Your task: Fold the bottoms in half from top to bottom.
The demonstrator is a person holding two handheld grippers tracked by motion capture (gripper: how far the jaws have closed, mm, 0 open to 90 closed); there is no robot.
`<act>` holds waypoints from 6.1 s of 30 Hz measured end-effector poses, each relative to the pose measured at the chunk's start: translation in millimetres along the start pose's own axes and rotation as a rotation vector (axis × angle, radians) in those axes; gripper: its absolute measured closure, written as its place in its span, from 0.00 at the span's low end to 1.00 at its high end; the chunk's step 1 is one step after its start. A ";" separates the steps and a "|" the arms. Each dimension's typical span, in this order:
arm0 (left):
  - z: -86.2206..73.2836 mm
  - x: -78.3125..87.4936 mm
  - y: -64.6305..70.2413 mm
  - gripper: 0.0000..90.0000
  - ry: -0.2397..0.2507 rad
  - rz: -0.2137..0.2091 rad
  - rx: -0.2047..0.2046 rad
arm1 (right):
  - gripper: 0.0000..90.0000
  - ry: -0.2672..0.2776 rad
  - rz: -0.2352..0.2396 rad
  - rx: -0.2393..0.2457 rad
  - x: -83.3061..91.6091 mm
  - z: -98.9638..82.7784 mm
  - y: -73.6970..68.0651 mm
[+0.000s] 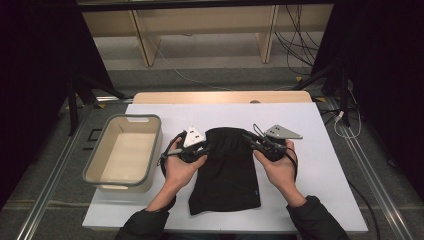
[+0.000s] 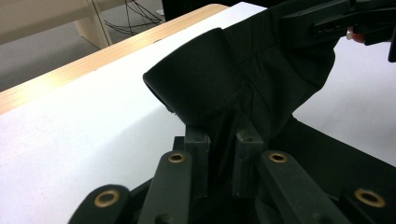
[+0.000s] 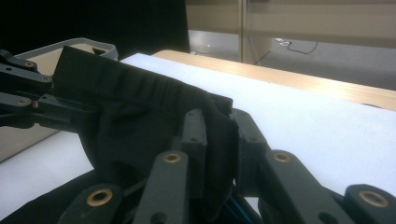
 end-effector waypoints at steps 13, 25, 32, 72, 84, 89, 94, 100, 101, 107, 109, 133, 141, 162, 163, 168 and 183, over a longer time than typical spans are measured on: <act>0.9 4.0 4.4 0.88 0.000 -0.006 -0.010 | 0.87 -0.001 0.005 0.000 2.7 -0.4 -3.7; 1.4 6.8 7.5 0.88 0.001 -0.011 -0.013 | 0.87 0.003 0.010 -0.002 4.3 -0.8 -6.9; 2.1 8.9 9.4 0.88 0.002 -0.014 -0.018 | 0.87 0.005 0.013 0.000 5.5 -0.6 -8.5; -2.6 16.9 19.4 0.88 -0.012 -0.035 -0.041 | 0.87 -0.011 0.029 0.005 10.6 -6.8 -15.9; -3.9 18.9 21.6 0.88 -0.018 -0.039 -0.048 | 0.87 -0.015 0.032 0.007 11.8 -8.5 -18.0; -4.5 20.2 22.0 0.88 -0.022 -0.043 -0.054 | 0.87 -0.015 0.035 0.005 12.5 -8.8 -18.8; -5.6 20.8 22.6 0.88 -0.025 -0.043 -0.055 | 0.87 -0.020 0.039 0.007 13.1 -9.8 -19.5; -5.7 21.6 24.1 0.88 -0.027 -0.047 -0.061 | 0.87 -0.021 0.040 0.005 13.7 -10.4 -20.1; -5.8 21.9 24.1 0.88 -0.027 -0.048 -0.062 | 0.87 -0.021 0.040 0.005 13.7 -10.5 -20.2; -6.9 22.6 25.0 0.88 -0.032 -0.050 -0.063 | 0.87 -0.024 0.042 0.003 14.3 -11.6 -21.0; -6.9 22.7 25.4 0.88 -0.030 -0.051 -0.063 | 0.87 -0.024 0.043 0.004 14.8 -11.7 -21.0; -8.4 25.0 30.4 0.88 -0.037 -0.061 -0.074 | 0.87 -0.029 0.051 0.004 16.1 -14.2 -23.6; -9.7 26.2 30.8 0.88 -0.043 -0.064 -0.078 | 0.87 -0.032 0.053 0.006 17.1 -15.1 -24.9; -13.0 29.3 32.8 0.88 -0.049 -0.074 -0.080 | 0.87 -0.040 0.064 0.009 20.2 -18.2 -27.9; -13.5 29.5 32.7 0.88 -0.051 -0.075 -0.080 | 0.87 -0.041 0.065 0.007 20.5 -18.4 -28.2; -14.5 30.4 33.1 0.88 -0.055 -0.077 -0.086 | 0.87 -0.042 0.068 0.010 20.7 -19.4 -29.0; -16.9 32.3 35.6 0.88 -0.061 -0.086 -0.089 | 0.87 -0.055 0.073 0.006 22.4 -22.6 -30.0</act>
Point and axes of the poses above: each handheld gripper's, and its own axes: x roughly backward along the jaws, z roughly out of its top, y roughly to its right, the point moved 10 cm from there along -x, roughly forward along the jaws, and after that the axes turned 6 degrees about y, right-handed, at the moved point
